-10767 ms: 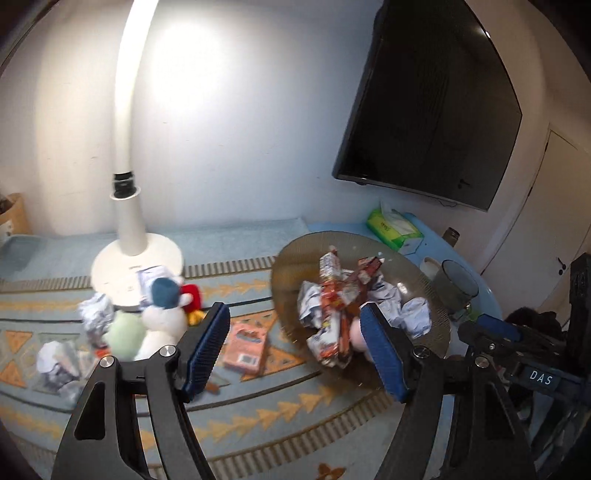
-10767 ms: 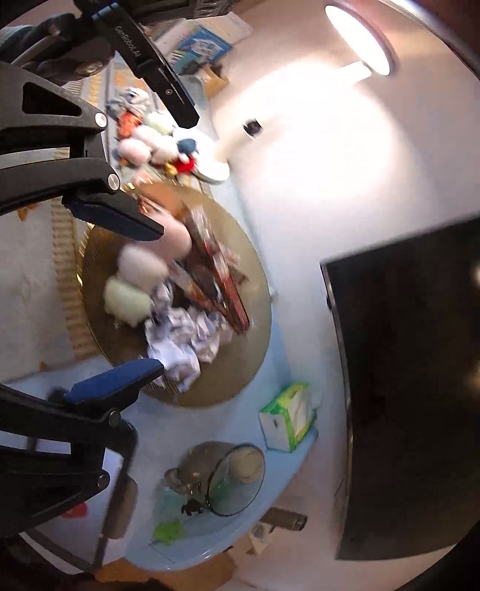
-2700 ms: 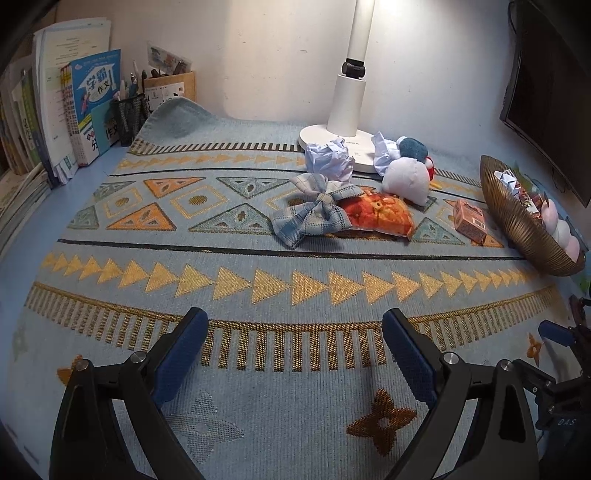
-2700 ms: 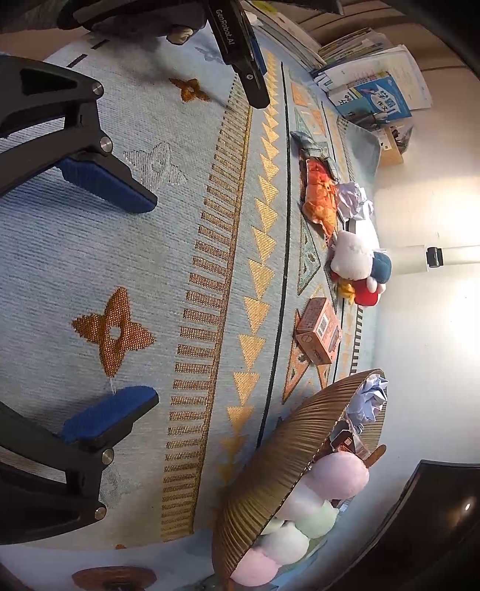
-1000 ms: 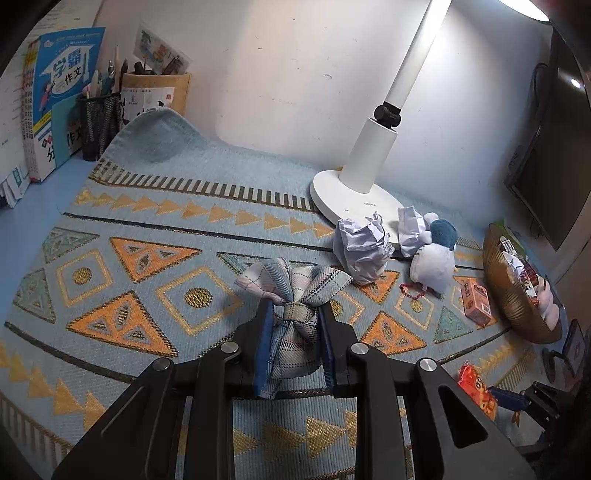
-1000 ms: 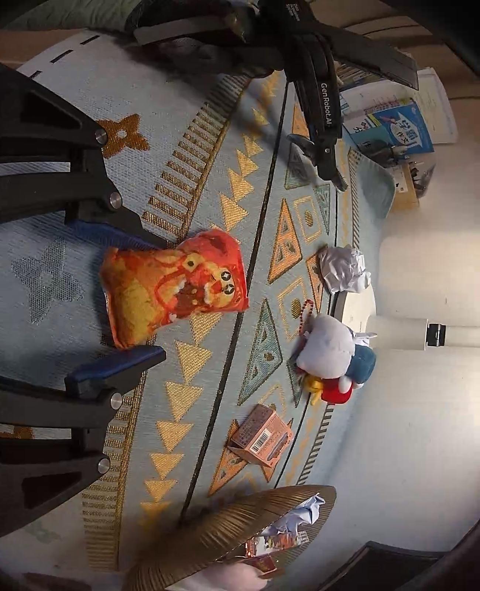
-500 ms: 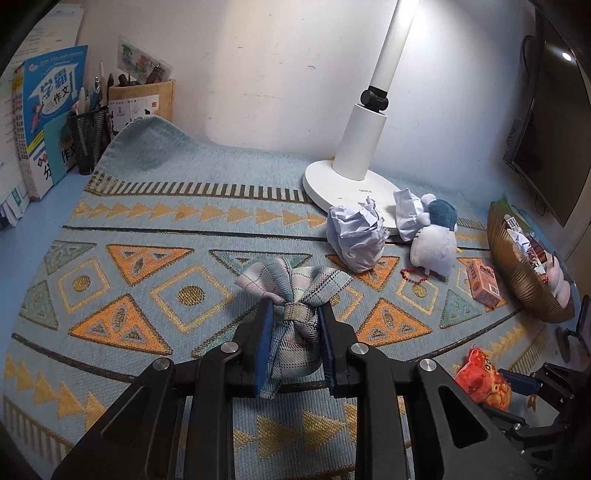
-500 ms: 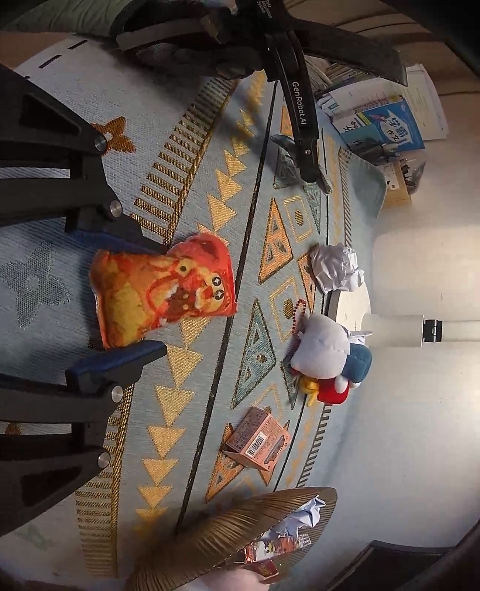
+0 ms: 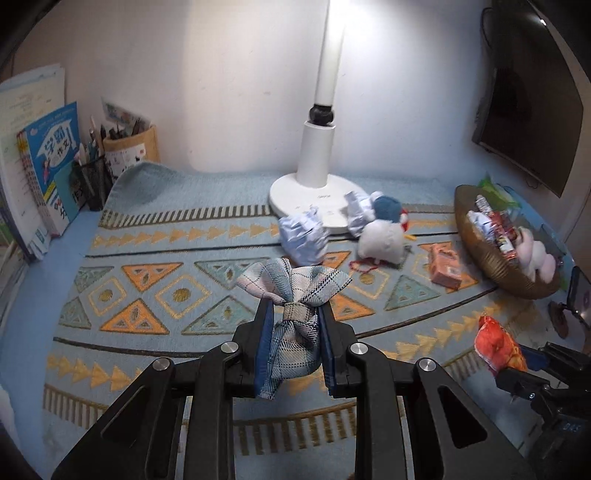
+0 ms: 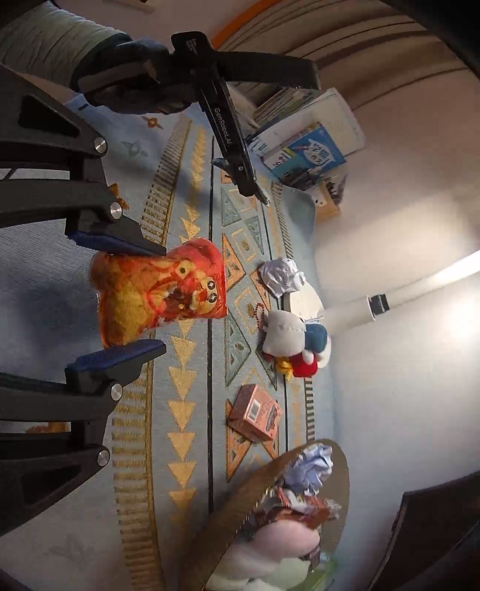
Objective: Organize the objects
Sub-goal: 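Carry the plaid bow and snack bag over the bowl and open both grippers, then withdraw both grippers from the bowl back over the rug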
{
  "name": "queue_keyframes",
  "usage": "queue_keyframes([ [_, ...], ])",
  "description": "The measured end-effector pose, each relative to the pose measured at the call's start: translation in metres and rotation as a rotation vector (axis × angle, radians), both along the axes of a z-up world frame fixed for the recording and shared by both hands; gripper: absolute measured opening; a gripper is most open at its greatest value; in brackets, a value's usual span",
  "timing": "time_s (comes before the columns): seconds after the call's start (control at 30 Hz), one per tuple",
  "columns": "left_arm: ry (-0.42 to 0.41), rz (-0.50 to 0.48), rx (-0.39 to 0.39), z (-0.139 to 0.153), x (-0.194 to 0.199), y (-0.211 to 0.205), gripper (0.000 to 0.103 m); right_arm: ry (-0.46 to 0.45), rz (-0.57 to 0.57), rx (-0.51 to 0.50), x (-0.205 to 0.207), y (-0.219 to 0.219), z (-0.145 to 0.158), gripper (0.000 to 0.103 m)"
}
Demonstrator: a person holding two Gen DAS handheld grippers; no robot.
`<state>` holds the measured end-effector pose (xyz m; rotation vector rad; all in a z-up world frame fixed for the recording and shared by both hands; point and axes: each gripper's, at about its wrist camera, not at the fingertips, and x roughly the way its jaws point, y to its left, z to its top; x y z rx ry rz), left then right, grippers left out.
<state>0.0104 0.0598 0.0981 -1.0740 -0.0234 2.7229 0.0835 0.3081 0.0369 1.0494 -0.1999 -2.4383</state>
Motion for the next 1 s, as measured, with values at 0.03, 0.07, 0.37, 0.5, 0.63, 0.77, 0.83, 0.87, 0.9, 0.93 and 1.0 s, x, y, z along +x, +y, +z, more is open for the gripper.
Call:
queue_keyframes([
  [0.03,0.018,-0.014,0.007,0.010,0.003,0.008,0.020,0.012,-0.013,-0.014,0.005,0.009,0.006,0.043],
  [0.07,0.033,-0.029,0.016,0.020,0.006,0.016,0.020,0.023,-0.026,-0.031,0.009,0.019,0.013,0.043],
  [0.37,0.158,-0.241,0.104,0.090,0.004,0.145,0.020,0.152,-0.273,-0.141,0.023,0.146,0.091,0.043],
  [0.5,0.148,-0.337,0.072,0.093,-0.019,0.221,0.020,0.168,-0.426,-0.110,0.006,0.199,0.115,0.043],
  [0.63,0.096,-0.396,0.106,0.083,-0.048,0.269,0.020,0.159,-0.524,-0.086,-0.018,0.229,0.126,0.043],
  [0.77,0.103,-0.412,0.098,0.078,-0.071,0.300,0.023,0.151,-0.554,-0.014,-0.051,0.228,0.127,0.045],
  [0.83,0.116,-0.400,0.068,0.074,-0.081,0.309,0.052,0.150,-0.562,0.036,-0.074,0.225,0.123,0.052],
  [0.87,0.107,-0.382,0.048,0.072,-0.086,0.313,0.074,0.126,-0.560,0.065,-0.086,0.225,0.118,0.064],
  [0.9,0.110,-0.369,0.044,0.070,-0.088,0.311,0.077,0.091,-0.564,0.094,-0.096,0.226,0.113,0.064],
  [0.93,0.115,-0.362,0.039,0.069,-0.087,0.307,0.077,0.065,-0.570,0.103,-0.102,0.229,0.108,0.064],
  [1.0,0.110,-0.360,0.043,0.067,-0.082,0.291,0.077,0.032,-0.580,0.070,-0.100,0.237,0.102,0.064],
])
